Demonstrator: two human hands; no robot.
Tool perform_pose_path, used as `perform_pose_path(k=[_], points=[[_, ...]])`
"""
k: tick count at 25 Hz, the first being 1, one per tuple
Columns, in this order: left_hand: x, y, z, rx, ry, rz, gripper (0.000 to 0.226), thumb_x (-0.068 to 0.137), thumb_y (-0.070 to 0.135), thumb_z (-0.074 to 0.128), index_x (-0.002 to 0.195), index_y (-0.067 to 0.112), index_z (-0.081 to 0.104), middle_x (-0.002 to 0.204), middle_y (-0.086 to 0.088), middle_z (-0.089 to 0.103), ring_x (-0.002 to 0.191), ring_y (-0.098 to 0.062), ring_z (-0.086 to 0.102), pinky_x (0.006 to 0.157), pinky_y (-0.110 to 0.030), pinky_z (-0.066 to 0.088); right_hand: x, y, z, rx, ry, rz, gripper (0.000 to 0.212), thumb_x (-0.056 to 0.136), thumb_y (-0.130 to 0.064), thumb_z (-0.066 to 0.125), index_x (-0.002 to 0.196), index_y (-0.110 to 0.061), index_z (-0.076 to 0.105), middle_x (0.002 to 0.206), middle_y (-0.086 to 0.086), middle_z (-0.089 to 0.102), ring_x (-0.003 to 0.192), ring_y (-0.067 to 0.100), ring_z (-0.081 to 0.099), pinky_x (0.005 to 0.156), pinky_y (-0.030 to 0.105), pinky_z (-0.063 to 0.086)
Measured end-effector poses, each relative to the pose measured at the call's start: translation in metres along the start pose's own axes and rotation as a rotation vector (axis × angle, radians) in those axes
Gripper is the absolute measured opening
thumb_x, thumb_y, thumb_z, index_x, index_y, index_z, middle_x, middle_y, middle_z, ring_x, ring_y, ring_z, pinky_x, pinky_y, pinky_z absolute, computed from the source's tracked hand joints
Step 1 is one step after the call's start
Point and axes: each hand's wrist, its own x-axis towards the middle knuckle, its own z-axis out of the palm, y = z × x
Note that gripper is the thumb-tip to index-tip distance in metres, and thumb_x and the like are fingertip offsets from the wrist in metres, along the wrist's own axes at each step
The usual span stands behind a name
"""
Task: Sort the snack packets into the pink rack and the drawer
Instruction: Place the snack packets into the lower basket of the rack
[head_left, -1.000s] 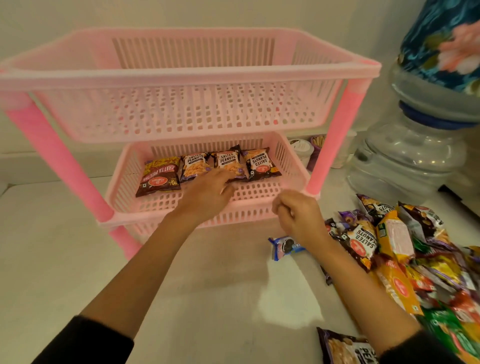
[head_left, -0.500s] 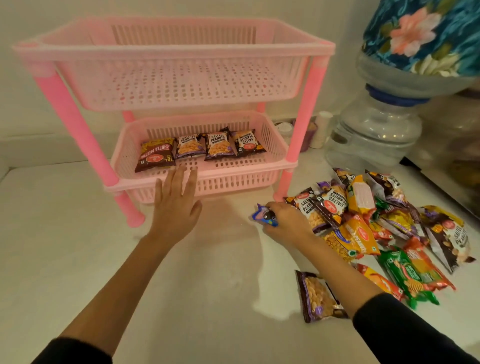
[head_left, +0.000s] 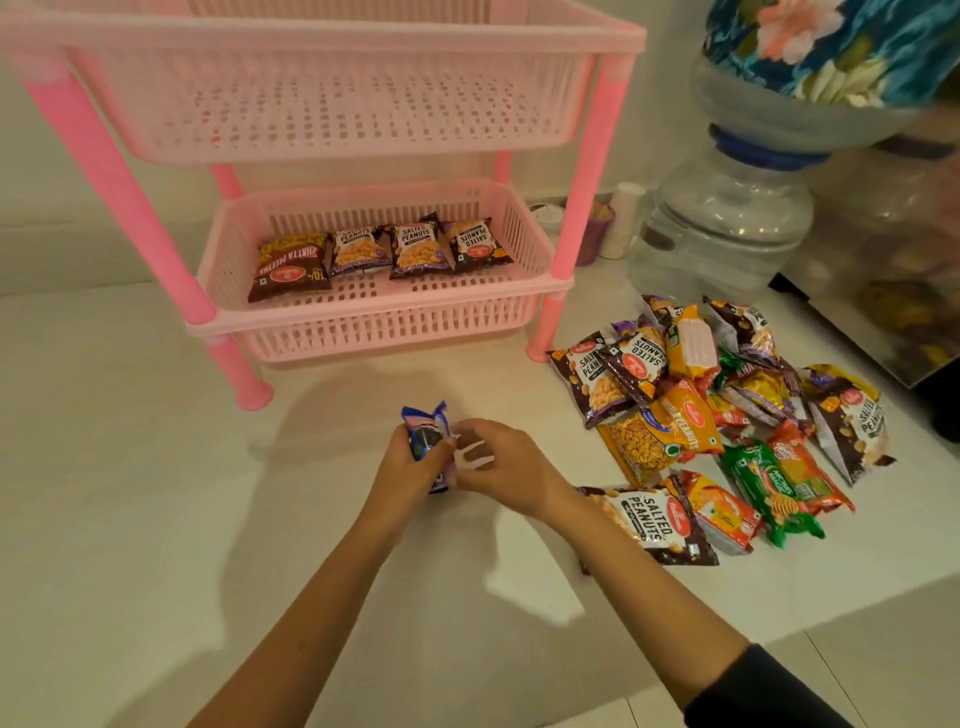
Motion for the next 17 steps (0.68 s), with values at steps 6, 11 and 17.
perform_pose_path(k=[6, 11, 17], points=[[0.004, -0.023, -0.035, 0.075, 0.079, -0.018, 0.024, 0.082, 0.031, 0.072, 0.099, 0.018, 0.062, 0.09, -0.003, 0.068, 0.078, -0.018, 0.066, 0.071, -0.031, 0.053, -0.061, 0.06, -0.075, -0.646, -0.285, 0.111, 0.09, 0.064, -0.053, 0.077, 0.141, -0.041, 0.033, 0.14, -0.004, 0.041, 0.132, 0.022, 0.028, 0.109, 0.045, 0.027], [0.002, -0.027, -0.038, 0.067, 0.063, -0.005, 0.026, 0.082, 0.034, 0.071, 0.102, 0.019, 0.066, 0.093, 0.0, 0.071, 0.083, -0.017, 0.068, 0.076, -0.033, 0.054, -0.096, 0.091, -0.095, -0.898, -0.31, 0.11, 0.093, 0.068, -0.047, 0.074, 0.142, -0.046, 0.018, 0.131, -0.006, 0.034, 0.122, 0.02, 0.031, 0.095, 0.041, 0.027], [-0.001, -0.019, -0.04, 0.019, 0.045, 0.014, 0.014, 0.085, 0.029, 0.069, 0.093, 0.019, 0.063, 0.089, -0.001, 0.069, 0.079, -0.017, 0.066, 0.065, -0.023, 0.049, -0.07, 0.07, -0.087, -0.663, -0.081, -0.05, 0.063, 0.075, -0.037, 0.071, 0.132, -0.032, 0.042, 0.117, -0.004, 0.054, 0.105, 0.014, 0.053, 0.082, 0.033, 0.049]])
